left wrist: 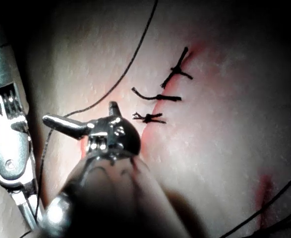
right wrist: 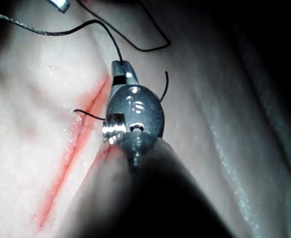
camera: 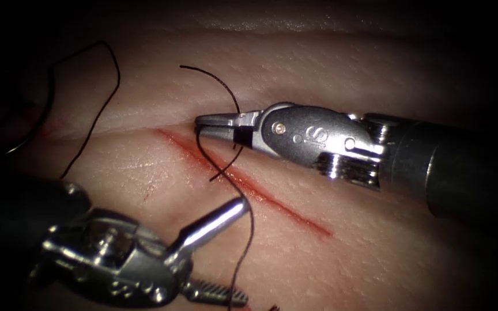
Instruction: Wound Closure
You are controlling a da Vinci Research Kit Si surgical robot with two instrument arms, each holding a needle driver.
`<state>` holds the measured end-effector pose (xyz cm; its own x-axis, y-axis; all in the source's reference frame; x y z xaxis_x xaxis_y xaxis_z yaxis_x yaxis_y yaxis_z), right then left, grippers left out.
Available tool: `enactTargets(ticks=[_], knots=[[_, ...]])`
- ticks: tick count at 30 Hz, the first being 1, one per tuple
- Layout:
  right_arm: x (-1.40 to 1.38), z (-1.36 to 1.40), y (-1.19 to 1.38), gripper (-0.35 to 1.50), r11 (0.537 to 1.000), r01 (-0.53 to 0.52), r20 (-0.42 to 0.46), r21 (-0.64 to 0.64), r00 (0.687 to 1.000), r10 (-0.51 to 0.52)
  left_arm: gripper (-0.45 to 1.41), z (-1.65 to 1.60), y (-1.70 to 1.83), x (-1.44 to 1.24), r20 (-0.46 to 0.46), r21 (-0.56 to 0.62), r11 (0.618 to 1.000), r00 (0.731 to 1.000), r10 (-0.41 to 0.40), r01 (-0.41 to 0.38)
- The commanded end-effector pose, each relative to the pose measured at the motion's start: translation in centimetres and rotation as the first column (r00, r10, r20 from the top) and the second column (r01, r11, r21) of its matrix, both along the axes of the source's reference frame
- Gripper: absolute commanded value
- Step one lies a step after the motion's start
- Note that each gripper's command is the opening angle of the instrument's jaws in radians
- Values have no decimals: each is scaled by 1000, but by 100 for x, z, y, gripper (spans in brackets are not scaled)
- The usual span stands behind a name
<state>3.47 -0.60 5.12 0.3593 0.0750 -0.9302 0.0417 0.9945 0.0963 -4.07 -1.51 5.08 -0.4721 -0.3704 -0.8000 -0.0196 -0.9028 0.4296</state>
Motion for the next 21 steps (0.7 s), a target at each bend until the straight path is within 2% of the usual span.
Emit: enactTargets(ticks=[1,7,10,12,13,15,21], knots=[[7,5,6,-35,1000,-1,-1,-2,1000,1,88,3,0,-7,1,-10,1000,1000,4,-4],[6,8,6,-35,1000,-6,-1,6,1000,6,76,-2,-3,-11,0,-61,997,999,38,-38],[6,8,5,-35,1000,-6,-1,6,1000,6,63,-3,-3,-11,-5,-76,996,999,45,-45],[6,7,5,-35,1000,-7,0,11,1000,7,41,-3,-2,-10,-3,-76,996,999,46,-46],[6,7,5,-35,1000,-7,-1,11,1000,7,22,-2,-1,-10,-2,-75,996,999,46,-46],[6,7,4,-35,1000,-8,-3,11,1000,8,-43,-1,1,-7,1,-74,996,999,49,-49],[-1,5,2,-35,1000,-22,-21,21,1000,22,-45,0,-1,14,18,-75,995,997,70,-69]])
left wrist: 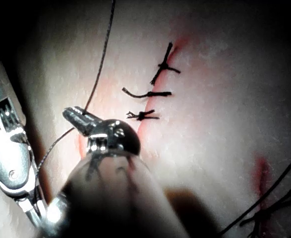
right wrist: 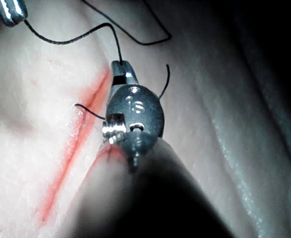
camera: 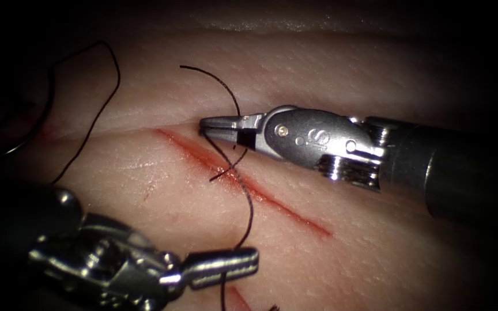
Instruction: Wound Closure
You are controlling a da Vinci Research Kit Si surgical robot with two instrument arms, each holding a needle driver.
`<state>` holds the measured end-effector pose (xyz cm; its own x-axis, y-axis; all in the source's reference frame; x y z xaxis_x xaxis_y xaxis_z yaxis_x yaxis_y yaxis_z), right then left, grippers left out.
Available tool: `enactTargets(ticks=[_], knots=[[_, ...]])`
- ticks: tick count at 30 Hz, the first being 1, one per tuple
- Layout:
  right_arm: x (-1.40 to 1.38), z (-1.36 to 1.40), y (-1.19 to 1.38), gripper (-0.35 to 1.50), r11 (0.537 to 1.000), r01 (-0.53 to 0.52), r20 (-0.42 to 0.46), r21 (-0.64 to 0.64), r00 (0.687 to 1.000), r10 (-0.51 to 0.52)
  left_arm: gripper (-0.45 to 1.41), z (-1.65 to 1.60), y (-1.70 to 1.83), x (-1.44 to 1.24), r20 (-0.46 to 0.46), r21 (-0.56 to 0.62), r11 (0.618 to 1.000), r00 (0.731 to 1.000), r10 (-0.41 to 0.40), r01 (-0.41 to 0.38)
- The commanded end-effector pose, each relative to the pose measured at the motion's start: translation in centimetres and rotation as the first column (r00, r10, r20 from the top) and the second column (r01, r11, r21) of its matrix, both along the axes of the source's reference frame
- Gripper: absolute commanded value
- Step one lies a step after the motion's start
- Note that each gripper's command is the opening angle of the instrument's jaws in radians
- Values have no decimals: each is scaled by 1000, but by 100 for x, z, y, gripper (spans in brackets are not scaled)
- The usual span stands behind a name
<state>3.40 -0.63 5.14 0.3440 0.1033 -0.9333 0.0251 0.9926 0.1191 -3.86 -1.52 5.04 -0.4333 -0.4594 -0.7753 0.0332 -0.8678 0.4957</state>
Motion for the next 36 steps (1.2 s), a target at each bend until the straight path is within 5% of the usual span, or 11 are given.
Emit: enactTargets(ticks=[1,10,18,19,21,22,23,28,33,36], knots=[[4,2,5,-35,1000,-6,-9,2,1000,6,-45,4,0,-1,4,1,1000,1000,4,-4],[-8,-6,-5,-35,999,-15,-26,35,1000,16,-45,10,22,89,-52,6,997,995,-81,82],[-9,-16,-13,-35,997,-25,-28,71,999,27,-45,23,41,138,-85,4,989,985,-147,148],[-9,-17,-12,-15,995,-31,-25,95,999,33,-45,25,41,139,-90,8,988,984,-153,155],[-10,-19,-11,81,992,-47,-31,120,998,51,-45,29,41,139,-101,10,986,981,-163,165],[-11,-20,-8,115,989,-57,-46,135,997,64,-45,30,40,139,-107,8,985,980,-168,170],[-13,-22,-6,130,987,-71,-59,143,995,81,-45,32,40,138,-109,7,985,980,-169,171],[-28,-33,6,148,978,-111,-106,175,986,131,-45,36,41,136,-106,4,985,980,-169,171],[-50,-52,31,148,967,-135,-132,214,977,165,-45,37,37,137,-104,6,985,980,-170,171],[-57,-61,49,131,963,-153,-148,221,971,188,-45,38,34,136,-106,3,985,980,-170,172]])
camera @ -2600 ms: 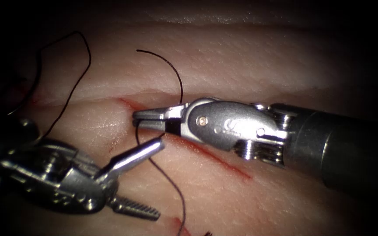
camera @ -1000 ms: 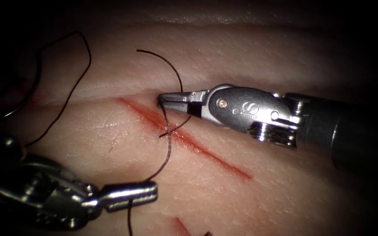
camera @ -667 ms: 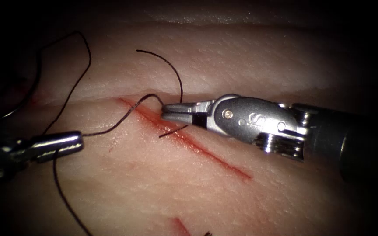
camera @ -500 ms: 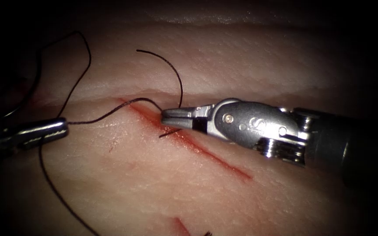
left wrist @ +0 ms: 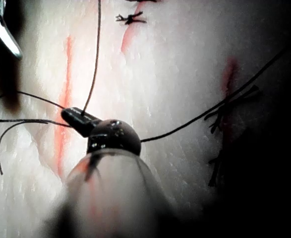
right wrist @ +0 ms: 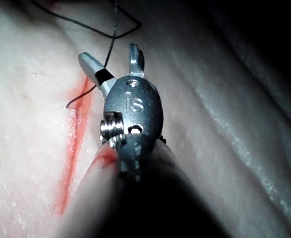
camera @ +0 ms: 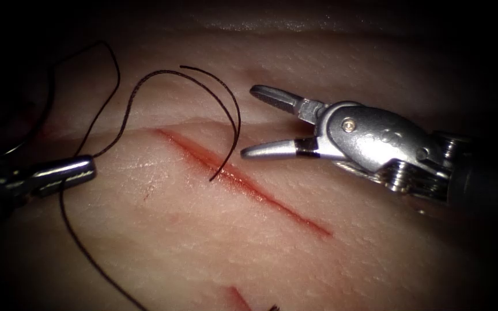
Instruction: Wound Closure
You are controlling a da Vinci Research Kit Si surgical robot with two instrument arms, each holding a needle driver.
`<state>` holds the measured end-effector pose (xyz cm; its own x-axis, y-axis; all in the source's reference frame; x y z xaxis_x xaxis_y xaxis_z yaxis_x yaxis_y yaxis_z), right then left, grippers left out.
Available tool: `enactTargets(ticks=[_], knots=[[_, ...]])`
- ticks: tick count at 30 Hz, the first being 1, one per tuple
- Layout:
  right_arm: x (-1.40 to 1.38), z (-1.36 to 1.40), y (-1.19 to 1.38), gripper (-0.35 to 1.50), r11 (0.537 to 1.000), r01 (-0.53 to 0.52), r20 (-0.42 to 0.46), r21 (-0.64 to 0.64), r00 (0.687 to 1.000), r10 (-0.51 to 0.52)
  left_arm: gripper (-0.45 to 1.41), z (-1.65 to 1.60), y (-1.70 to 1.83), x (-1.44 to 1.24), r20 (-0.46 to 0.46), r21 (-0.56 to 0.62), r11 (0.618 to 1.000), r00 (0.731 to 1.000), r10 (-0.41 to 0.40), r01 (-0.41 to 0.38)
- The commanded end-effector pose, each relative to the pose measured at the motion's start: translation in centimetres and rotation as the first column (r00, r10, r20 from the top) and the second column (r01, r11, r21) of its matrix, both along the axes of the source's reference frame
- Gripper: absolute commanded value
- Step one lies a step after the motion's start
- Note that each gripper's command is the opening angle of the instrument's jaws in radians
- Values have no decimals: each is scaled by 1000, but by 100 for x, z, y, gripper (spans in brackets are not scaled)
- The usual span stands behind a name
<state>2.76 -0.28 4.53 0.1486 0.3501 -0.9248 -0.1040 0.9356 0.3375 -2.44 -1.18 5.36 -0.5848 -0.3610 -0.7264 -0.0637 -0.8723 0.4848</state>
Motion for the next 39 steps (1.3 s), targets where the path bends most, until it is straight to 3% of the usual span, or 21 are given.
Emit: enactTargets(ticks=[1,4,5,9,14,21,27,39], knots=[[6,-2,19,113,1000,-1,-2,-14,1000,1,-45,6,-1,-7,3,-3,1000,1000,1,-1],[9,-2,29,-16,999,-10,5,-46,1000,10,-45,7,-3,-8,7,-2,1000,1000,0,0],[13,0,32,-35,998,-14,10,-57,1000,15,-45,7,-4,-8,7,-2,1000,1000,0,0],[44,24,38,-35,996,-38,41,-75,998,41,-45,8,-5,-8,6,-4,1000,1000,0,0],[78,58,28,-35,994,16,71,-107,997,-8,-45,8,-5,-7,7,-4,1000,1000,2,-2],[93,92,13,-35,996,38,42,-85,999,-35,-45,11,-3,-4,12,6,1000,1000,-3,3],[99,84,-5,-35,994,82,-15,-69,996,-83,-45,20,10,-5,2,12,1000,1000,-22,22],[100,65,0,-35,998,44,-213,-47,976,-53,-45,63,25,-21,-32,34,998,998,-45,46]])
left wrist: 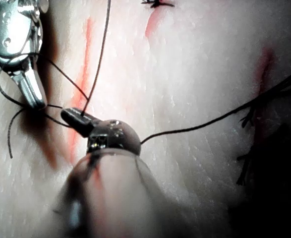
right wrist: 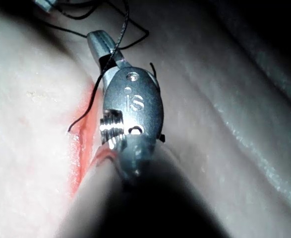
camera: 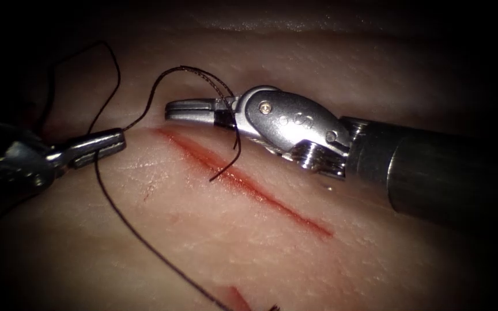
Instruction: Wound Closure
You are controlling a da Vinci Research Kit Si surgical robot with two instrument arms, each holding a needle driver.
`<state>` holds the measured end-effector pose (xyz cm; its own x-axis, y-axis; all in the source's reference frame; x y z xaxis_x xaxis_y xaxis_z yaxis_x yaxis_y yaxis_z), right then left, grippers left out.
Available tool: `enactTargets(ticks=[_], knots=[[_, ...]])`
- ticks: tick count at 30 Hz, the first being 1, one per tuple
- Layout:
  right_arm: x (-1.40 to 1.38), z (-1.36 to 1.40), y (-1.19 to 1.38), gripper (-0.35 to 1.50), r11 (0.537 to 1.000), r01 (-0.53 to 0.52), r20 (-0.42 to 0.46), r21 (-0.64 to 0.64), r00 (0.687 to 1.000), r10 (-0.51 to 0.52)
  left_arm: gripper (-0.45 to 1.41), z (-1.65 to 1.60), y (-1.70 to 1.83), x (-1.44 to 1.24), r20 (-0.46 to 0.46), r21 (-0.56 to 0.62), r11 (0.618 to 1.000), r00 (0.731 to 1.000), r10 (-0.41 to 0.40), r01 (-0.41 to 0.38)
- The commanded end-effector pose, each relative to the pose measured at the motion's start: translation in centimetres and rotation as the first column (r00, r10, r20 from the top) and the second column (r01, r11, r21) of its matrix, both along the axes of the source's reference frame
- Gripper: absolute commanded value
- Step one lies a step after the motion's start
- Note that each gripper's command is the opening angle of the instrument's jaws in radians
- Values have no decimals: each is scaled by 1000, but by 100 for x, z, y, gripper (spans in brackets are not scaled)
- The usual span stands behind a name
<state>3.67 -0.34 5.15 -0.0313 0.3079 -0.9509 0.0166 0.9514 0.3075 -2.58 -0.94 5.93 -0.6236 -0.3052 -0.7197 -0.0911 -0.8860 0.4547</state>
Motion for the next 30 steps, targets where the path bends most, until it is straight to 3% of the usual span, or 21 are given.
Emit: enactTargets(ticks=[1,13,24,28,30], knots=[[9,4,6,-35,1000,-20,-12,0,1000,20,-45,9,0,-7,0,7,1000,1000,0,0],[18,8,-10,-35,999,-42,-32,13,999,43,-45,24,1,-37,20,25,1000,1000,-2,1],[35,10,-1,-35,990,-142,-8,24,990,142,-45,24,-10,-57,36,24,999,999,20,-21],[40,11,2,27,984,-174,28,25,984,174,-45,17,-13,-59,39,34,999,999,33,-34],[41,11,5,73,978,-206,65,21,977,204,-45,9,-15,-60,45,43,998,998,40,-42]])
